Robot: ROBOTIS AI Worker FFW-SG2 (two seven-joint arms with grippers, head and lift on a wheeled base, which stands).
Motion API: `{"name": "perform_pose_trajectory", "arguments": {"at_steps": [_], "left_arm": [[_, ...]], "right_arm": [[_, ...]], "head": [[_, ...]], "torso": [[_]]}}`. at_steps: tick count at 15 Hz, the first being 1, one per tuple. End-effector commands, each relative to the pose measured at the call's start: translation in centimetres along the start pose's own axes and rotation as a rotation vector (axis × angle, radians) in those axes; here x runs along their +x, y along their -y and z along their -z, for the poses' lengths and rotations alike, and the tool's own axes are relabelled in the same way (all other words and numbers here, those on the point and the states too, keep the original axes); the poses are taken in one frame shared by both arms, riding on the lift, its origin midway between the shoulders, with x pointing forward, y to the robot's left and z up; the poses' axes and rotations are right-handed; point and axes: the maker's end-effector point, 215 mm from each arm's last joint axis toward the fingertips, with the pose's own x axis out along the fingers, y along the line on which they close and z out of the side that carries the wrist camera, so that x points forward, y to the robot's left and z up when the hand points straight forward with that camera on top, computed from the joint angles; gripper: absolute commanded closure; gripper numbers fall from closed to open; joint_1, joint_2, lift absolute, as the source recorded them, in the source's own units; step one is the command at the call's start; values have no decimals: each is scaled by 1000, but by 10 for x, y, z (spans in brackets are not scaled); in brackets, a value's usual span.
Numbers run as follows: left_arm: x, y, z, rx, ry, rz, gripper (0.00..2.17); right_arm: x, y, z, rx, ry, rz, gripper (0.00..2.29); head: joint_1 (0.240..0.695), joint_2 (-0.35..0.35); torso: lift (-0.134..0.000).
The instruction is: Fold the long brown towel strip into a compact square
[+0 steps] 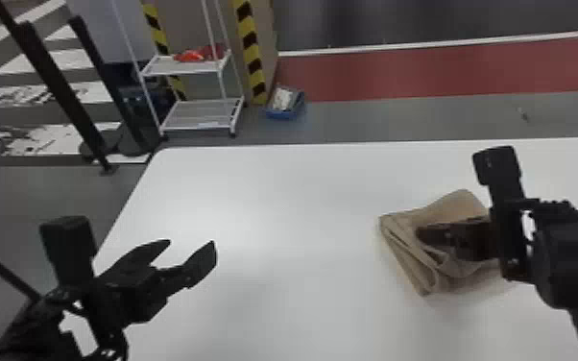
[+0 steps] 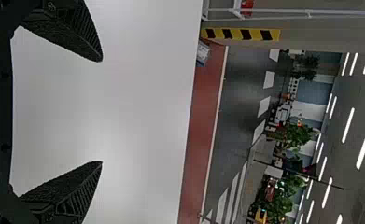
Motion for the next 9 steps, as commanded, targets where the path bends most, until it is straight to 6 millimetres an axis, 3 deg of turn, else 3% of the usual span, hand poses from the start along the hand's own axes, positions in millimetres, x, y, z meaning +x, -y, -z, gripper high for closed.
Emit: {"name": "perform_pose_trajectory", "arguments": {"at_steps": [1, 5, 8, 9], "left_arm": [[1, 0, -1, -2, 1, -2, 100], [1, -1, 0, -3, 2, -2, 100], [3, -2, 0, -6, 1, -4, 100], [3, -2, 1, -7, 0, -4, 100]], "right_arm": [[6, -34, 14, -17, -43, -64, 1899], [8, -84, 23, -59, -69, -188, 1899], [-3, -106, 13, -76, -43, -260, 1899], [-11, -108, 2, -76, -12, -272, 1899]], "head": [[695, 219], [695, 288], [695, 324], [695, 333]], "torso": [[-128], [-128], [-128], [-128]]}}
